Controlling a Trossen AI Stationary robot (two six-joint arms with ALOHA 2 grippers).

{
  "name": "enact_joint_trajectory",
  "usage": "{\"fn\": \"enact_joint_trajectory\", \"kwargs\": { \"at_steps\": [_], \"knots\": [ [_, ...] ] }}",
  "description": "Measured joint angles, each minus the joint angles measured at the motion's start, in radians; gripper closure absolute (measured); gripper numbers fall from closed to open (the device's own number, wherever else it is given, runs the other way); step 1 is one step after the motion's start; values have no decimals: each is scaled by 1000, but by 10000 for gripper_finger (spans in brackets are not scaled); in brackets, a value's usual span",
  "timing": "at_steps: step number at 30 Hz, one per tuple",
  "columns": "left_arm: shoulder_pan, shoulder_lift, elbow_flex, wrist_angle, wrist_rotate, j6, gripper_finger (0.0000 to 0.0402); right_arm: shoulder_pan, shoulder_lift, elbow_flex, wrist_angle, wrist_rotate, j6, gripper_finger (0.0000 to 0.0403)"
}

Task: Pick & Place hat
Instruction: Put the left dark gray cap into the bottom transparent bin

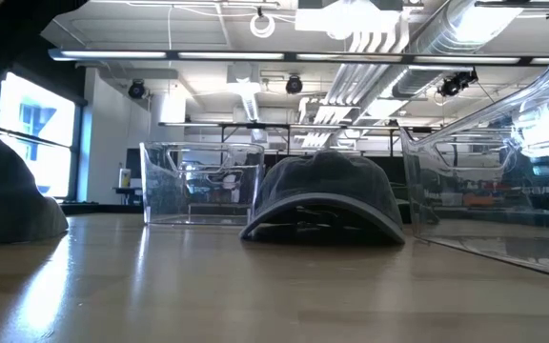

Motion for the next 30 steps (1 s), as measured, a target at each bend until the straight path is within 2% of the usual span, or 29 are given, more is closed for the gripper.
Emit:
{"fn": "enact_joint_trajectory", "kwargs": {
  "at_steps": [5,11,17,20,23,25,30],
  "knots": [
    [-26,63,-4,34,169,-105,87,0,-1,0,3,-3,24,394],
    [-86,62,-3,36,326,-132,87,0,-3,0,3,-3,33,399],
    [-114,43,-4,28,345,-139,98,0,-29,0,-21,45,38,395],
    [-113,16,-4,29,300,-138,131,0,-44,1,-66,69,44,399],
    [-112,-1,-4,33,244,-131,183,0,-52,1,-88,97,62,398],
    [-113,-3,-3,33,200,-121,226,0,-52,1,-94,97,61,394],
    [-113,-17,-4,24,169,-176,348,0,-51,1,-113,95,64,389]
  ]
}}
